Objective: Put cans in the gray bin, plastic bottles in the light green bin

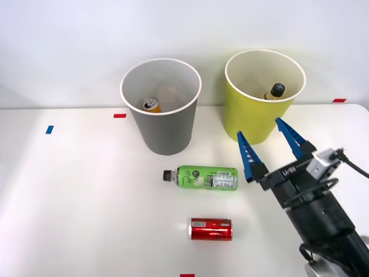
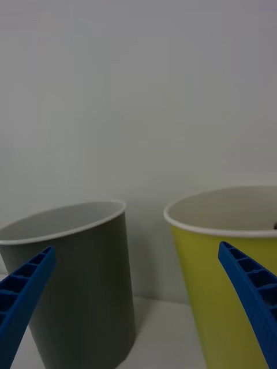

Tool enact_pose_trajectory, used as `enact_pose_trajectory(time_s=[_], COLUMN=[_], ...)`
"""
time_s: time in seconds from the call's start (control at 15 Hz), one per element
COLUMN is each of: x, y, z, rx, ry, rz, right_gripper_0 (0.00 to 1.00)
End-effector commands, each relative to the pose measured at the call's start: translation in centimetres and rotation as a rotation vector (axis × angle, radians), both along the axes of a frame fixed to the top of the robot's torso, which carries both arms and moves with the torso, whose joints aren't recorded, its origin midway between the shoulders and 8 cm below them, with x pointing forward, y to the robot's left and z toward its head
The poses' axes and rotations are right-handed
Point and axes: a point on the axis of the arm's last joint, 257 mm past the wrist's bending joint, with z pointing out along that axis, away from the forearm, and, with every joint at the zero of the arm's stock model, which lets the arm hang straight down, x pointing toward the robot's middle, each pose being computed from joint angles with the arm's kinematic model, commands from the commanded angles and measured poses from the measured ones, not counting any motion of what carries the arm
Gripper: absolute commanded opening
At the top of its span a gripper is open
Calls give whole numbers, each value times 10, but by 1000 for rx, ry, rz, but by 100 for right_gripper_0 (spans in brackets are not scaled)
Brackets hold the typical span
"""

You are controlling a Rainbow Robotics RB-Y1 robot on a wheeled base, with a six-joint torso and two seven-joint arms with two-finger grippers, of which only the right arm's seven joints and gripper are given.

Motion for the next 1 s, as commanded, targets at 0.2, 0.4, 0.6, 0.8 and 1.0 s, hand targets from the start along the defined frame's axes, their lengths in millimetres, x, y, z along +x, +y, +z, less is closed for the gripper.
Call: enact_pose_trajectory(time_s=[0.2, 0.4, 0.6, 0.8, 1.0], x=[-47, -65, -85, -99, -101], y=[-64, -85, -93, -107, -118], z=[-56, -77, -90, -104, -113], rx=[34, 75, 79, 67, 39], ry=[114, 164, 190, 231, 242], rz=[-160, -266, -306, -350, -438], right_gripper_0=[97, 97, 97, 97, 97])
